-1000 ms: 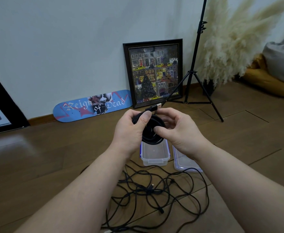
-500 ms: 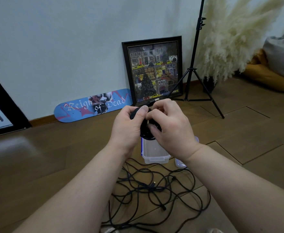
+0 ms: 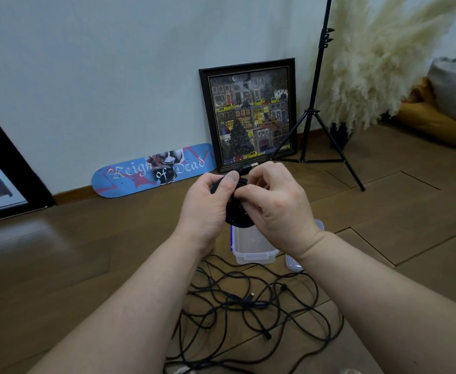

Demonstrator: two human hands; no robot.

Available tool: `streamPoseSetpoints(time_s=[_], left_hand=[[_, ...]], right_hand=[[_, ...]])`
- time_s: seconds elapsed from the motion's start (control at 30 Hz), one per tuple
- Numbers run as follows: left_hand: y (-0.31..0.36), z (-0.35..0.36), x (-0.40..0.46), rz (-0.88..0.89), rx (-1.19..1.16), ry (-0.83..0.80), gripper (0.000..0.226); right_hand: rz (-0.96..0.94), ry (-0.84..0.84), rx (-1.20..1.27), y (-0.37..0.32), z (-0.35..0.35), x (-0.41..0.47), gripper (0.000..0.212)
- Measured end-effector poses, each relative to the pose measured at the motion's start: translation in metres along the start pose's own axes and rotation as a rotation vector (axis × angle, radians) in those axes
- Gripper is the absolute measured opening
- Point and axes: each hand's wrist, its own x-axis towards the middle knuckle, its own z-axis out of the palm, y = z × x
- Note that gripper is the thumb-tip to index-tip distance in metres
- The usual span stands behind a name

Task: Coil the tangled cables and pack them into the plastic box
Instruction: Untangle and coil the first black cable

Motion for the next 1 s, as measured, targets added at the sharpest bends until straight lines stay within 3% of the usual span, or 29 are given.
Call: streamPoseSetpoints(time_s=[0.17,0.33,0.53,1.0], left_hand=[[0.001,0.0,0.002,0.041,0.051,0.024,0.012],[0.0,-0.006,0.006,-0.022,-0.063,0.075,0.015],[0.004,-0.003,0.005,-0.042,-0.103,0.074,0.016],[0.004,0.002,-0.002,-0.052,-0.066,-0.015,0.014]], right_hand=[[0.052,0.031,0.059,0.0,0.0,-0.003,0.017],[0.021,0.007,0.092,-0.006,0.001,-0.005,0.012],[0.182,0.045,0.183,0.0,-0.003,-0.002,0.015],[0.03,0.017,0.025,0.0,0.0,-0.002,0.018]])
